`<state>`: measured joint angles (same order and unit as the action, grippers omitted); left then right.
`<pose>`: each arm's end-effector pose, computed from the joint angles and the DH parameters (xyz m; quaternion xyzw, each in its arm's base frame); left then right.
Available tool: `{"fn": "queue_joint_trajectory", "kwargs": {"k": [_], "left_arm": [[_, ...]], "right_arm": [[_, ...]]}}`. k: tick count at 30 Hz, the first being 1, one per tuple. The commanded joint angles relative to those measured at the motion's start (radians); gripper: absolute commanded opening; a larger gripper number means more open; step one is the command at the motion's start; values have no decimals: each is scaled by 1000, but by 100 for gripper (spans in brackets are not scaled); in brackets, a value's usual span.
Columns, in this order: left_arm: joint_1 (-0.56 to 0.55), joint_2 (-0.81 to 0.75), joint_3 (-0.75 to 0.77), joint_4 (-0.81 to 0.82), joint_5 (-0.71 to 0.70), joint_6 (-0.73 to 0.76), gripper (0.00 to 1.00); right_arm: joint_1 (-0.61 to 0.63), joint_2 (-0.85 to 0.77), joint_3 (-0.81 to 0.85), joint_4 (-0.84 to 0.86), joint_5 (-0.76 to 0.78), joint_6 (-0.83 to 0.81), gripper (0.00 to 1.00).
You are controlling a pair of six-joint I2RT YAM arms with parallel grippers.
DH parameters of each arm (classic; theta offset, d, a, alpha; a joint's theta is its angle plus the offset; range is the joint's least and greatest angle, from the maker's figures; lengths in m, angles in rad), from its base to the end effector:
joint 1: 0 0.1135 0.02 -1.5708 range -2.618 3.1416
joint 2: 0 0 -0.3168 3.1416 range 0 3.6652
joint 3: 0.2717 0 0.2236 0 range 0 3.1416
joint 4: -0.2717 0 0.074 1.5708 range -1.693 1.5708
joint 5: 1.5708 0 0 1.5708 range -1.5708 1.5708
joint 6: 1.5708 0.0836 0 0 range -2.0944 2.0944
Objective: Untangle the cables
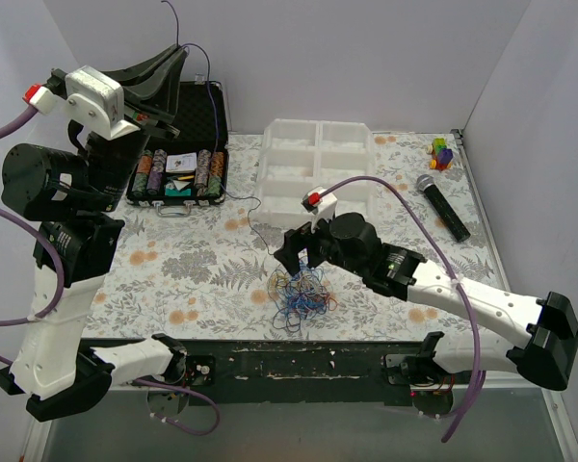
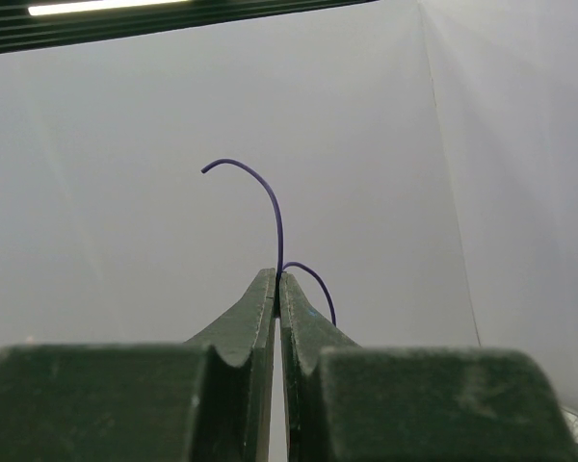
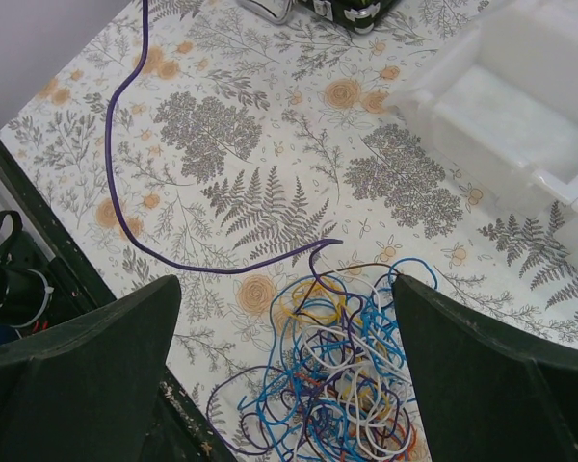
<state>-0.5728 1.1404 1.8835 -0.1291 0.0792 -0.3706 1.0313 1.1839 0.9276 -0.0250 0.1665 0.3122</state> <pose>0.1094 -0.0784 0.6820 0.0814 0.4541 -0.4193 0.7819 0.1528 0.2283 0.3669 -0.2335 0.7631 0.3207 0.5102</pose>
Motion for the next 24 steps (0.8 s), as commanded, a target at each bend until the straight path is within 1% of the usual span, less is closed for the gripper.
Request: {"fn": "queue_joint_trajectory", "kwargs": {"k": [1,5,10,12,15,18,22,24], "left_arm": [[2,-10,-6,-14,7,2,0],[2,-14,-14,-24,7,-1,0],[2,-27,-50,-36,4,-22,1],[2,-28,-66,-55,8,-42,1],[2,-39,-102,-69,19,-71,1],[2,-45,-118,-69,24,-80,1],[2,-45,-115,-69,24,-79,1],[2,-47,-113,-75,22,-79,2]], "right_arm": [[-4,-33,28,-55,5,37,100],[-4,-27,111,-163,-25,53,100],[-4,-73,131,-204,-35,54,100],[-4,-87,142,-248,1,77,100],[-4,-89,171,-328,62,87,100],[-4,-50,240,-455,149,94,100],[-4,9,332,-628,344,149,100],[-4,37,372,-714,418,160,100]]}}
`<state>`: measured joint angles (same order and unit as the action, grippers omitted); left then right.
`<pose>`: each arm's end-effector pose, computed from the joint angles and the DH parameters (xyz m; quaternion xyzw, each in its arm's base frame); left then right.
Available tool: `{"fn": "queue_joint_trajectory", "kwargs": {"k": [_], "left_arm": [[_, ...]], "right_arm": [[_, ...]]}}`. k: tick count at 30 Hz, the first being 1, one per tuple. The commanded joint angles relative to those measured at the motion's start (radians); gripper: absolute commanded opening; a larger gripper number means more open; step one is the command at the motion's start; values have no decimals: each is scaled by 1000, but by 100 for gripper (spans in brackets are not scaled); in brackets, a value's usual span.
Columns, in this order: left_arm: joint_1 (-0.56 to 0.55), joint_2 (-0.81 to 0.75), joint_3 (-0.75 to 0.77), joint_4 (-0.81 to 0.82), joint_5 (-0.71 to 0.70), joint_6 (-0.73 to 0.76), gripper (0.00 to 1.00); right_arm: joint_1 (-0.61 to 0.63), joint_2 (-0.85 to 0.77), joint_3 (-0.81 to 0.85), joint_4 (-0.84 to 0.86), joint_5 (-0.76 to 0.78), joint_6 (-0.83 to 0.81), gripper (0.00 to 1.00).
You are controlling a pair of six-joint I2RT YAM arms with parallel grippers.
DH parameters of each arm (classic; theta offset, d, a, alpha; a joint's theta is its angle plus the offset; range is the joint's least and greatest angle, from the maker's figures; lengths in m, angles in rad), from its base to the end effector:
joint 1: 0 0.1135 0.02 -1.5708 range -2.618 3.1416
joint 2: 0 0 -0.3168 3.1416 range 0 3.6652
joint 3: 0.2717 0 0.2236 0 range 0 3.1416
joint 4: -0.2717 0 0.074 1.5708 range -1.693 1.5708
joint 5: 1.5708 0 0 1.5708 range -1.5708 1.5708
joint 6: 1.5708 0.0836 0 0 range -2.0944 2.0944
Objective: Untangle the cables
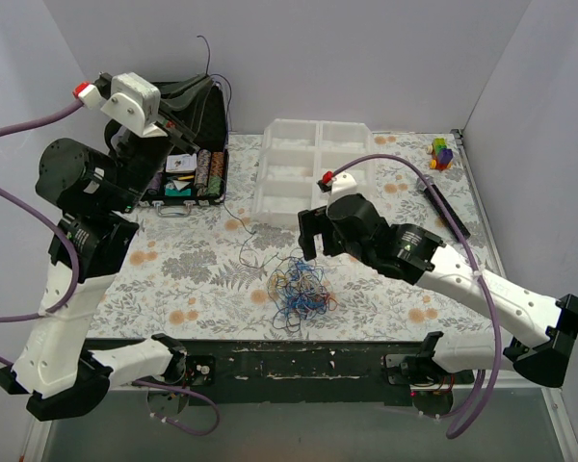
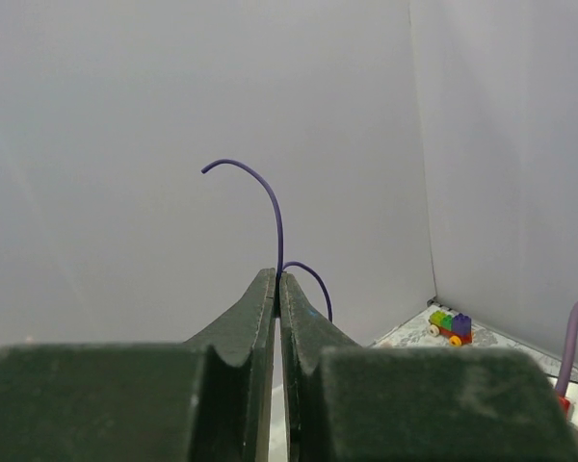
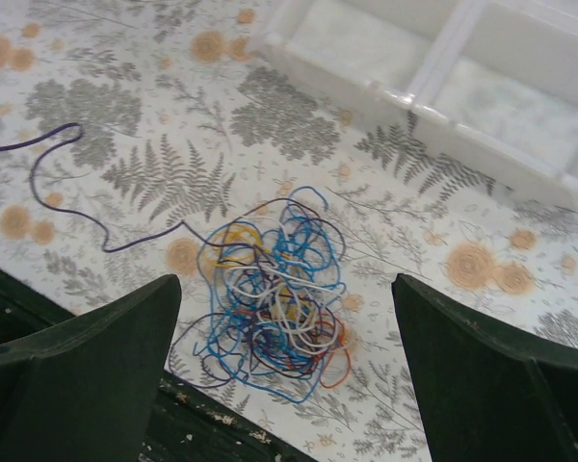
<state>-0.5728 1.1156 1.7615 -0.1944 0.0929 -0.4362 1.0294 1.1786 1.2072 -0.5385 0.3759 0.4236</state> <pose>0.1287 -0.0922 0.6442 0.0755 0.5264 -0.4308 0.7291 0.1525 0.1941 0.3983 -0.1625 0.8370 0.2097 0.4786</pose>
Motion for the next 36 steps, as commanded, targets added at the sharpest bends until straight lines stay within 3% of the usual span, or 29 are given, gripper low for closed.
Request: {"fn": "queue_joint_trajectory", "kwargs": {"k": [1,7,14,19,24,26,28,31,36], "left_arm": [[2,-22,6,-14,8,-13,1],[2,-28,-28,-80,33,-50,0],[2,-20,-30,-94,39,-62,0],[2,-17,-23,-99,39,-55,0],[2,-22,-28,-109,37,-52,0],[2,-20,-30,-111,37,-52,0],[2,-22,-25,-109,39,-52,0],[2,-17,-20,-114,42,-53,0],[2,-13,-14,-122,47,-68,1]], "right_arm": [[-2,50,103,-218,225,49,100],[-6,26,69,-208,248,20,100],[-17,246,216,-560,463,181,100],[-20,285,201,-531,423,184,100],[-55,231,132,-439,336,130,100],[-58,132,51,-294,272,78,100],[-103,35,-33,-151,136,27,100],[-263,-10,-80,-91,-99,11,100],[-311,-31,-95,-43,-264,24,100]]}}
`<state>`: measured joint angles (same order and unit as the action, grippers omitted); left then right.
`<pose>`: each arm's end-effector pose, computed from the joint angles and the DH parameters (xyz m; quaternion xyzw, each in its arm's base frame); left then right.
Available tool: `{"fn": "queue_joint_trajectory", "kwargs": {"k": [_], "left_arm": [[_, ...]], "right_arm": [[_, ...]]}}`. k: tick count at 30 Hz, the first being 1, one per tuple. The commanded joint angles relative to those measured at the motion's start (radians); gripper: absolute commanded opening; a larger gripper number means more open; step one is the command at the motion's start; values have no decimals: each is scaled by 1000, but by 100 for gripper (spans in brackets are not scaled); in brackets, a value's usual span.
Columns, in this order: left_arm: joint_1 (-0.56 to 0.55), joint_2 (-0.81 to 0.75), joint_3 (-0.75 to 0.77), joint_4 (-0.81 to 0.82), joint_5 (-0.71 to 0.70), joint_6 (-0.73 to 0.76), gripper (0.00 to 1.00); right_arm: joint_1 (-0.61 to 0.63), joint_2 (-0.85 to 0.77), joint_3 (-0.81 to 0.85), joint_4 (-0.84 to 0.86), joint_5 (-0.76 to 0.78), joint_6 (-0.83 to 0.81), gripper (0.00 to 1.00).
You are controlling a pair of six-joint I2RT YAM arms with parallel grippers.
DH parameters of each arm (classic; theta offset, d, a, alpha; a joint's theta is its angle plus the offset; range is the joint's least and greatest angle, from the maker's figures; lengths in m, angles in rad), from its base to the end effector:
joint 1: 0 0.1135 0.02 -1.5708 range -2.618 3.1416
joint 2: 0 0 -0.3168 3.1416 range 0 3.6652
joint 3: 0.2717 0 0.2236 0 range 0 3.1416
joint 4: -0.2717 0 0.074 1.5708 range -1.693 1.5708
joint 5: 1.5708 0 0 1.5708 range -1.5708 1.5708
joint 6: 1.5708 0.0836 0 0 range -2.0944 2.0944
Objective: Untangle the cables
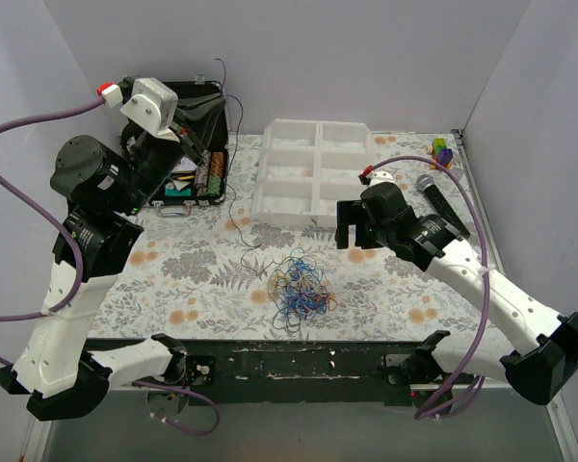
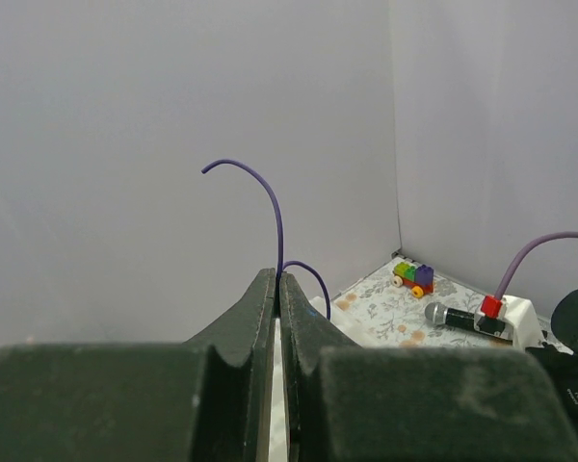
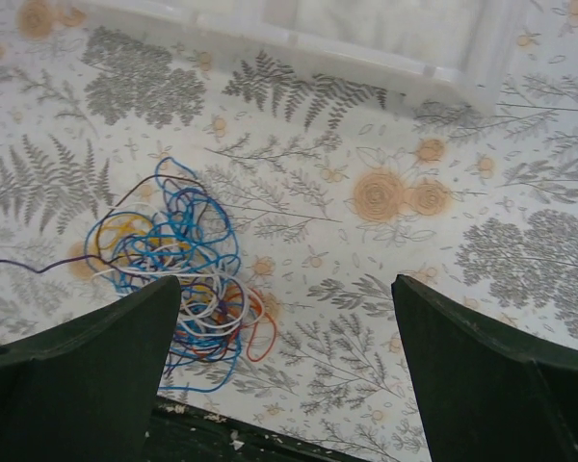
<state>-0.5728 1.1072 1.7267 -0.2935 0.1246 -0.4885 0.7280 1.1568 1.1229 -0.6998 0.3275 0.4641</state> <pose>0.1352 -0.0995 0.6210 0.0751 0.5792 -0.4417 0.6810 0.1848 0.1287 0.3537 -0.0529 0.9023 0.1018 0.4155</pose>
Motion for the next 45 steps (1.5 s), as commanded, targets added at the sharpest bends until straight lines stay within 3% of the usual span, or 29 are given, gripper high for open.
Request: {"fn": "queue_joint_trajectory", "kwargs": {"k": [1,3,4,13,14,15,16,17,22,25,26,28,29,30,33,40,41,42,43,44,45], "left_arm": [[2,-1,20,-25,17,-21,2],[2,-1,17,-33,21,-30,3],[2,-1,14,-35,24,-32,3],[2,9,42,-38,18,-36,4],[2,13,50,-41,15,-39,3],[2,16,53,-47,15,-41,2],[2,16,56,-53,14,-47,0],[2,23,65,-71,17,-56,0],[2,75,123,-199,90,-111,0],[2,95,140,-240,90,-128,0],[2,91,136,-230,86,-128,0],[2,85,134,-210,75,-127,0],[2,85,135,-200,72,-124,0],[2,83,142,-197,66,-124,0],[2,86,160,-199,60,-113,0],[2,71,160,-182,40,-87,0],[2,72,162,-180,37,-81,0],[2,72,165,-177,32,-79,0],[2,72,166,-170,30,-73,0],[2,72,169,-164,30,-65,0],[2,74,174,-158,32,-58,0]], "right_arm": [[-12,-11,-6,126,-231,-13,100],[-10,-22,-2,141,-240,-4,100],[-10,-29,-3,158,-246,-5,91],[-12,-77,-8,212,-280,-18,92],[-12,-80,-14,226,-300,-18,86],[-10,-86,-23,247,-320,-24,59],[-12,-94,-34,284,-362,-28,16],[-10,-100,-38,305,-376,-28,2],[-10,-114,-26,427,-416,-54,4],[-10,-82,14,425,-424,-74,74],[-10,-78,15,440,-433,-84,85],[-10,-77,9,482,-456,-99,87],[-10,-74,11,502,-464,-107,78],[-10,-69,15,520,-481,-113,61],[-10,-36,50,522,-473,-116,2],[-10,-19,29,513,-461,-113,1],[-10,-20,25,502,-455,-116,17],[-10,-23,20,488,-450,-120,39],[-10,-28,12,477,-446,-127,74],[-9,-37,0,473,-446,-140,87],[-7,-51,-18,476,-452,-159,88]]}}
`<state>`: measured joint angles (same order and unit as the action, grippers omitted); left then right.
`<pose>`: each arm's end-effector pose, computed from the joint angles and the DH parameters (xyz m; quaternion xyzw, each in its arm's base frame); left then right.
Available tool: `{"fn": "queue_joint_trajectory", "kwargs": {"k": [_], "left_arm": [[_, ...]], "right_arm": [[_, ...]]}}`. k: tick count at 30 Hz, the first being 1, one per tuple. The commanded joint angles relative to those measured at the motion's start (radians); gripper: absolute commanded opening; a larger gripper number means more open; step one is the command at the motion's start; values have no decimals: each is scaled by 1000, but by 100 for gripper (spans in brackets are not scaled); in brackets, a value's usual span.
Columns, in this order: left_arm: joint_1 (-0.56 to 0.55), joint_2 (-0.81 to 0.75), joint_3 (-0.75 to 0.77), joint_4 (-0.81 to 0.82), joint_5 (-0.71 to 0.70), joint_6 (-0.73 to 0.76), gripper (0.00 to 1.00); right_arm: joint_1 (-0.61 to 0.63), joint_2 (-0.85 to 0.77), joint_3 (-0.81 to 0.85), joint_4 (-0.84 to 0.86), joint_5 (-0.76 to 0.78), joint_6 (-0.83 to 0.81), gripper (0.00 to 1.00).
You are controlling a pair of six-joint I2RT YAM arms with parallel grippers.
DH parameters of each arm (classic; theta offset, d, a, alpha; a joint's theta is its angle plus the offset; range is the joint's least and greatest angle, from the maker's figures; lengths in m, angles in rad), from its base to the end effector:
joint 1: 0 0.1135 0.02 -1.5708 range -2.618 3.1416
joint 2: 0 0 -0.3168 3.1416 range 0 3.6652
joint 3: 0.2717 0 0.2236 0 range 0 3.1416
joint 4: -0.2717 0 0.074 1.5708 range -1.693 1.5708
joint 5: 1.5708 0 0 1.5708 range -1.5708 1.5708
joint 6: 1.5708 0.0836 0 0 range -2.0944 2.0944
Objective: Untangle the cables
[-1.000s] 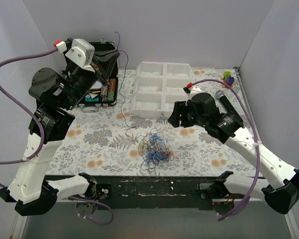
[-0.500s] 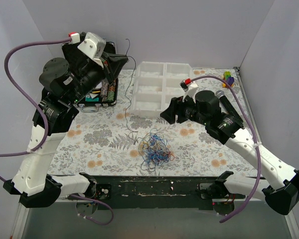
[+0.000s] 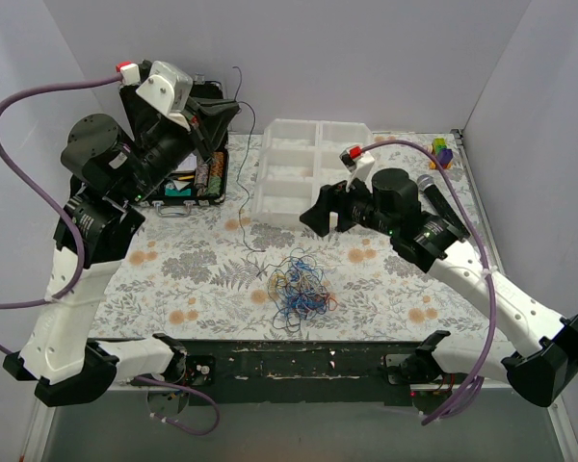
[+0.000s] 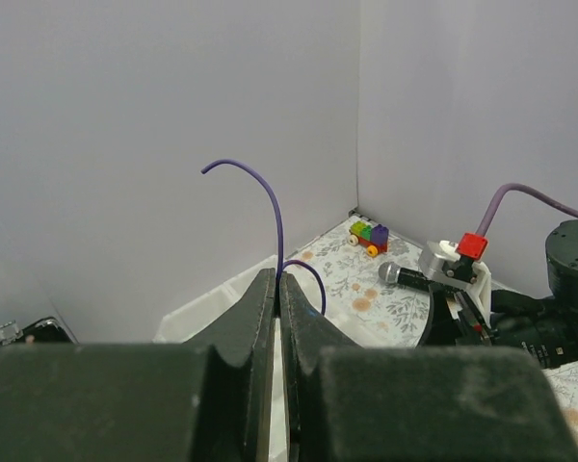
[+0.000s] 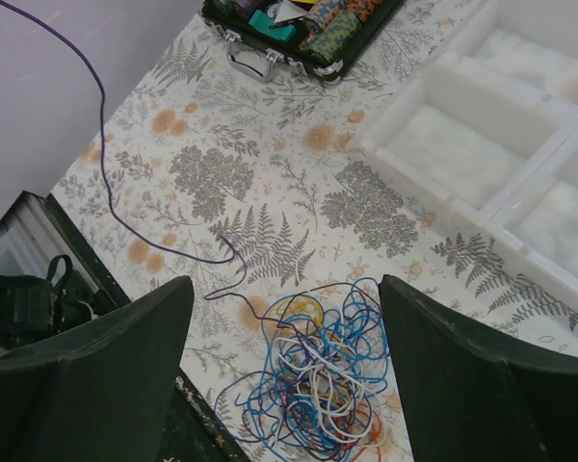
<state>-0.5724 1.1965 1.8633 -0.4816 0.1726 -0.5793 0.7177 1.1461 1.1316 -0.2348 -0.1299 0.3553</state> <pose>0.1519 -0.1150 0.6175 0.0641 0.6365 -0.4636 0.6130 0.1871 0.1777 0.4203 -0.1812 0.7678 0.3571 0.5002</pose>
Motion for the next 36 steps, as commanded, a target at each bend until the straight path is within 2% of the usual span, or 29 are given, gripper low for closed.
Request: {"fn": "queue_joint_trajectory", "kwargs": {"k": [1,5,7,10,12,13,14,16,21,22,23,24,25,29,30,31,32,33,35,36], "left_arm": [[2,-12,43,38,-12,39,0],[2,-3,76,60,-12,59,0],[2,0,91,70,-10,67,0],[2,11,128,75,-7,85,0],[2,21,151,72,-8,93,0],[2,26,163,67,-12,96,0],[2,29,171,61,-12,98,0],[2,29,177,58,-12,98,0],[2,34,189,60,-22,96,0],[2,35,192,60,-24,96,0],[2,37,195,61,-25,98,0],[2,38,197,63,-24,99,0],[2,38,198,63,-25,102,0],[2,40,200,64,-28,108,0],[2,38,198,64,-28,111,0],[3,37,198,66,-30,113,0],[2,37,198,67,-31,116,0],[2,34,197,70,-33,118,0],[2,31,197,74,-38,121,0],[2,29,197,75,-36,122,0]], "right_arm": [[6,-58,-50,23,-16,-83,89],[11,-141,-163,113,-146,-188,90],[38,-187,-243,170,-128,-222,91],[97,-272,-451,412,-61,-242,91],[135,-298,-533,482,21,-243,91],[144,-295,-549,486,51,-243,81],[149,-277,-550,486,56,-243,59],[164,-240,-543,486,76,-243,2],[203,-161,-500,450,125,-240,1],[206,-155,-500,454,124,-242,6],[206,-151,-498,454,124,-242,33],[207,-143,-497,453,124,-237,65],[207,-135,-495,448,124,-231,86],[210,-97,-449,385,125,-213,89],[209,-82,-426,349,157,-201,86],[210,-66,-393,294,170,-191,79],[210,-46,-362,243,177,-184,68],[210,-34,-327,182,193,-173,63],[212,-26,-299,147,208,-161,32],[212,-38,-314,167,208,-161,2]]}}
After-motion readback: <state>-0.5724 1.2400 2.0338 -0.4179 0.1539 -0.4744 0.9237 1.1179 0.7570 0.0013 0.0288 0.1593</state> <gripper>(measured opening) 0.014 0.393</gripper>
